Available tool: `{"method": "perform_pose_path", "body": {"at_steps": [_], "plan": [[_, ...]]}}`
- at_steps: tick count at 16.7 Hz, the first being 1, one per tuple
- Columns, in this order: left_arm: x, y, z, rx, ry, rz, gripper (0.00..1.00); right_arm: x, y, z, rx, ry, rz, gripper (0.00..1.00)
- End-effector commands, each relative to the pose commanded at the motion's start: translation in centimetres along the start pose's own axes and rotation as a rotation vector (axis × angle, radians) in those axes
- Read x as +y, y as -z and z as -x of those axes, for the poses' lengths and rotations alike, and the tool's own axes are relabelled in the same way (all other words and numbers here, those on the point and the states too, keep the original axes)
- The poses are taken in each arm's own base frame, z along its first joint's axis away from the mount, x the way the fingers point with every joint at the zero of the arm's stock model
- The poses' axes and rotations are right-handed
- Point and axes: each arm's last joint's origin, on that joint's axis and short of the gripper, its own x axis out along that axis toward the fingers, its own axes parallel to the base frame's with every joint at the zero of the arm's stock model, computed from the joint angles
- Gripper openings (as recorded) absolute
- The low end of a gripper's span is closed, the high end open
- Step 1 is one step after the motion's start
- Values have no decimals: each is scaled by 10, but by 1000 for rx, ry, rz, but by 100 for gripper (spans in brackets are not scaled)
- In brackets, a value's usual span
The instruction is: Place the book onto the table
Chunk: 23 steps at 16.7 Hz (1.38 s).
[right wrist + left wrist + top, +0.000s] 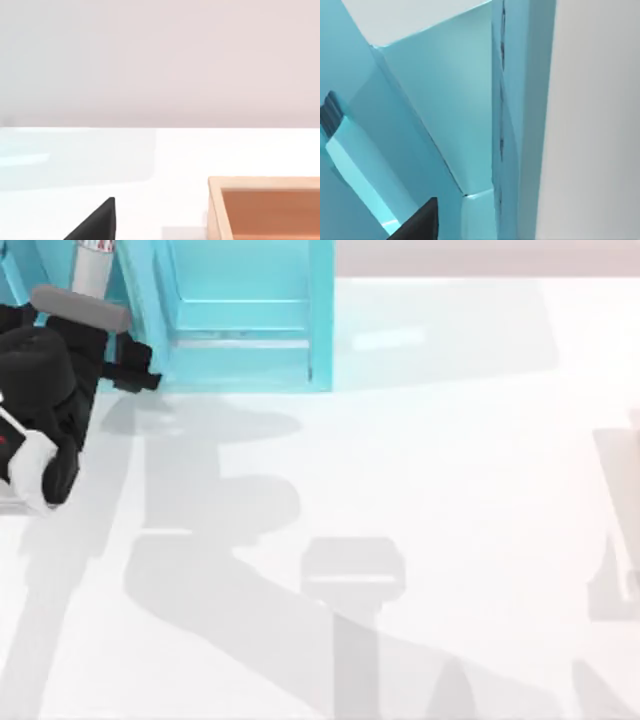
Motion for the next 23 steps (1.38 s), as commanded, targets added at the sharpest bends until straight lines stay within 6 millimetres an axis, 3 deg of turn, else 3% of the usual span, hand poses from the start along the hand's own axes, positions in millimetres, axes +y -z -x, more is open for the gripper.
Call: {"method": "perform_pose_path", "body": {"at_steps": [4, 9, 22, 23], "plan": [[1, 0, -29, 0, 0, 0, 100, 0, 0, 0, 0, 0, 0, 100], [1, 0, -32, 1, 0, 0, 100, 0, 0, 0, 0, 0, 0, 100], [1, 0, -32, 1, 0, 0, 2, 0, 0, 0, 0, 0, 0, 100], [1, 0, -32, 1, 0, 0, 0, 0, 0, 0, 0, 0, 0, 100]]}}
